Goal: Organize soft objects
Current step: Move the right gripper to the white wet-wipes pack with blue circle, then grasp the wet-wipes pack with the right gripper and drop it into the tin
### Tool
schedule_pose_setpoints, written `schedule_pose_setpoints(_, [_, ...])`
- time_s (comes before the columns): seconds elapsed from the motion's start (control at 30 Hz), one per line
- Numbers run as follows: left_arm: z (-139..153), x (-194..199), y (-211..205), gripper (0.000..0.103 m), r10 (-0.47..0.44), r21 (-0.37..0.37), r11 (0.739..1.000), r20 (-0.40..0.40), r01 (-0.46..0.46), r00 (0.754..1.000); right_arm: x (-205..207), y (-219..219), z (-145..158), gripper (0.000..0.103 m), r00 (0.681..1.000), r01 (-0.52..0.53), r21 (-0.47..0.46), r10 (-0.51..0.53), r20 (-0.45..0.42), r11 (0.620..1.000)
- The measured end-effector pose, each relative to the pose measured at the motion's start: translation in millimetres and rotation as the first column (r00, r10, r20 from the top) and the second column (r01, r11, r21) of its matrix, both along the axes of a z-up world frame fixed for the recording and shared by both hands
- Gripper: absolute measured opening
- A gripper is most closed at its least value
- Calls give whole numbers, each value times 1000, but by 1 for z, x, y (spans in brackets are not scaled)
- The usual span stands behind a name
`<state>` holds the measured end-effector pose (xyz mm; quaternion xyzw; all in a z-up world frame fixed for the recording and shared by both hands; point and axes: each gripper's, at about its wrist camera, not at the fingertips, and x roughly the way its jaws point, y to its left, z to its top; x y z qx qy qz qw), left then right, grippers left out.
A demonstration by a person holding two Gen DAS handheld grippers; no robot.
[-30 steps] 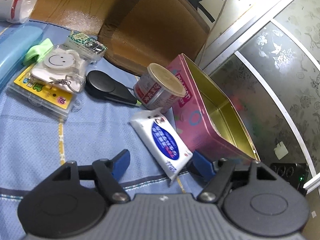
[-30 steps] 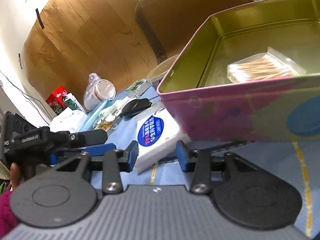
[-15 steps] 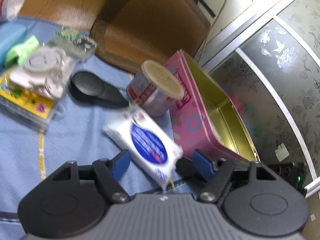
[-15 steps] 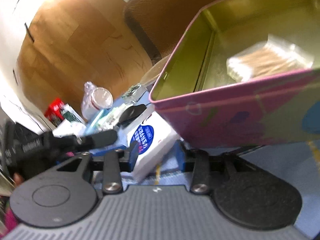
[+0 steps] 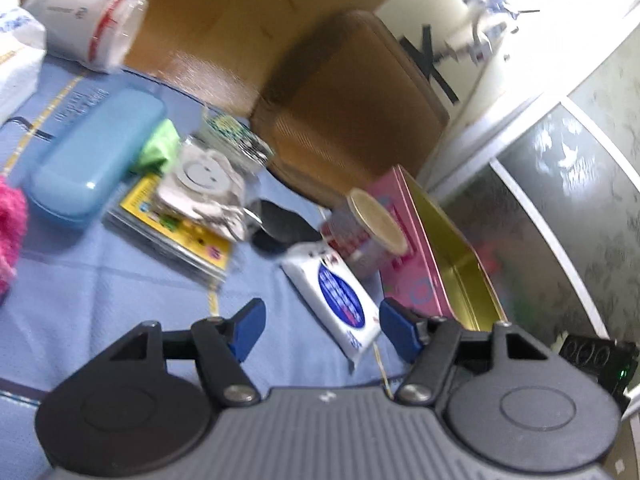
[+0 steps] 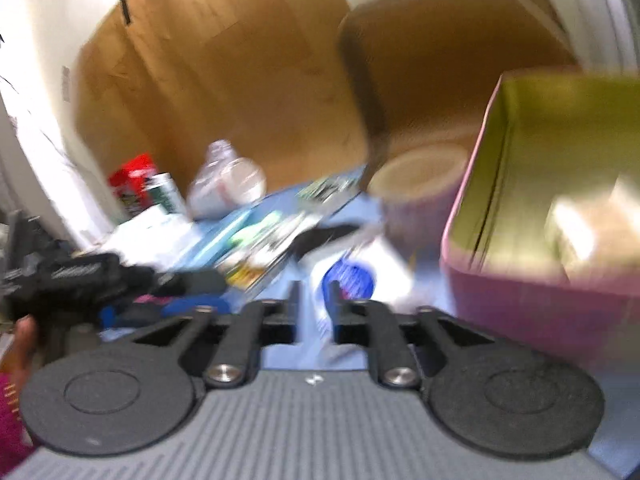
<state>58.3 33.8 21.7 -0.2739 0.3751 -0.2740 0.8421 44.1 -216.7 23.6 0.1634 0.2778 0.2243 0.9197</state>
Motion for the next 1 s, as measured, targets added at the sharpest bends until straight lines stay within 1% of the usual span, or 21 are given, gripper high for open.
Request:
schedule_pose_setpoints(0.03, [0, -1, 2, 68, 9, -11, 1000, 0, -9, 1000, 7, 7, 4, 46, 1000, 1, -49, 0, 26, 999])
schedule_pose_setpoints(0.07, [0, -2, 5, 68, 14, -21, 1000, 1, -14, 1000, 13, 18, 8, 46, 998, -16, -110, 22, 50, 994])
schedule_pose_setpoints(0.1, [-1, -4, 7, 68, 16, -25, 1000, 2, -16, 1000, 21, 31, 11, 48, 998, -22, -179, 32, 53, 984])
schedule_pose_setpoints(0.17, [-1, -8, 11, 68, 23, -27, 999, 3, -23, 1000, 33, 57, 11, 56, 997, -31, -313, 50, 55, 949])
schedule_pose_setpoints(0.23, [-2, -11, 16, 68, 32, -27, 999, 7, -32, 999, 48, 72, 6, 57, 997, -47, -409, 68, 37, 911])
schedule_pose_setpoints(0.3, [-2, -13, 26, 68, 49, -32, 998, 9, -48, 999, 62, 76, 0, 58, 997, -80, -455, 76, -26, 887])
schedule_pose_setpoints(0.33, [-3, -15, 29, 68, 58, -38, 998, 8, -58, 998, 69, 75, -2, 68, 995, -100, -455, 78, -69, 885])
schedule_pose_setpoints(0.37, [-3, -16, 32, 68, 64, -44, 997, 6, -64, 998, 76, 73, -3, 73, 993, -109, -450, 74, -94, 886])
schedule_pose_setpoints(0.4, [-4, -16, 35, 68, 69, -49, 996, 3, -69, 998, 79, 75, -4, 73, 990, -118, -453, 71, -118, 884])
schedule_pose_setpoints(0.47, [-6, -16, 36, 68, 69, -51, 996, -1, -69, 998, 83, 77, -5, 77, 983, -148, -452, 82, -163, 880])
schedule_pose_setpoints(0.53, [-9, -16, 35, 68, 64, -52, 997, -8, -64, 998, 83, 78, -7, 78, 978, -167, -443, 92, -186, 881])
schedule_pose_setpoints(0.63, [-12, -16, 31, 68, 46, -44, 998, -17, -47, 999, 68, 77, -6, 77, 971, -193, -358, 125, -205, 914])
schedule_pose_setpoints(0.7, [-13, -16, 28, 68, 37, -37, 999, -20, -38, 999, 53, 75, -5, 77, 959, -228, -245, 174, -224, 942])
schedule_pose_setpoints(0.73, [-14, -17, 27, 68, 32, -33, 999, -22, -33, 999, 46, 74, -5, 76, 951, -248, -192, 201, -233, 950])
schedule_pose_setpoints(0.8, [-14, -19, 25, 68, 25, -22, 999, -27, -26, 999, 32, 63, -5, 76, 943, -270, -78, 247, -223, 960])
schedule_pose_setpoints(0.83, [-15, -20, 24, 68, 21, -17, 1000, -30, -22, 999, 26, 57, -6, 76, 946, -264, -48, 249, -208, 963])
schedule_pose_setpoints(0.87, [-15, -22, 23, 68, 16, -13, 1000, -34, -17, 999, 21, 52, -6, 77, 953, -249, -45, 236, -193, 968])
schedule_pose_setpoints(0.9, [-16, -22, 21, 68, 12, -10, 1000, -39, -12, 999, 16, 48, -7, 78, 961, -229, -63, 216, -172, 971])
schedule_pose_setpoints(0.97, [-18, -21, 15, 68, 1, 1, 1000, -47, -1, 999, 12, 47, -14, 79, 963, -224, -77, 209, -168, 971])
schedule_pose_setpoints(1.0, [-21, -21, 11, 67, -7, 3, 1000, -55, 7, 998, 6, 47, -17, 80, 969, -218, -75, 208, -131, 973])
